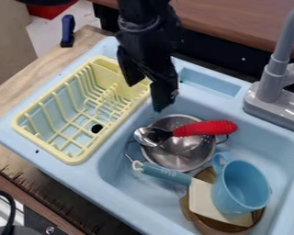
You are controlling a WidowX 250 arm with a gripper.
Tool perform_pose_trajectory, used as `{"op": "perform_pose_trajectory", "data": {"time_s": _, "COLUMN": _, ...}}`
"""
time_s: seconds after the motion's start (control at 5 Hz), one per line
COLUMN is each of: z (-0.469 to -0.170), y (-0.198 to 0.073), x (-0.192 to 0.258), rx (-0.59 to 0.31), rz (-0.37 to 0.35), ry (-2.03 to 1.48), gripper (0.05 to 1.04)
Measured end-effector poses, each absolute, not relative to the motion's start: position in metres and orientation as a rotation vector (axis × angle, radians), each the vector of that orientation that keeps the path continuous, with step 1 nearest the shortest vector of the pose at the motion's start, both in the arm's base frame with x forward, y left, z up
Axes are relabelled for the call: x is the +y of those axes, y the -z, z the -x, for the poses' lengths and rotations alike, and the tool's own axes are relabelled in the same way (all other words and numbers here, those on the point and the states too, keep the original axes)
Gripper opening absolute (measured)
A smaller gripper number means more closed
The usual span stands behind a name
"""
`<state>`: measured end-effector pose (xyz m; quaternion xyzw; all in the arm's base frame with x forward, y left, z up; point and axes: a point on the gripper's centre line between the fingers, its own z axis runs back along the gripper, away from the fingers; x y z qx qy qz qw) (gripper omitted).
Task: Lift the spoon and move it into the bowl
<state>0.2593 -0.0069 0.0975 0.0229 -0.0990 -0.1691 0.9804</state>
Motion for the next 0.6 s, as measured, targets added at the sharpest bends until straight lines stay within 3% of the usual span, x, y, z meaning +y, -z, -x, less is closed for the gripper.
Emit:
{"op": "perform_pose_trajectory", "data": {"time_s": 0.2, "z": -0.267, "y": -0.106, "x": -0.03, "rx": -0.203, "rz": -0.003, "ry": 0.287, "gripper": 1.001}}
{"op": "perform_pose_trajectory", "data": {"time_s": 0.6, "z": -0.287, "y": -0.096, "x": -0.074, "rx": -0.206, "rz": 0.025, "ry": 0.263, "gripper": 1.001}}
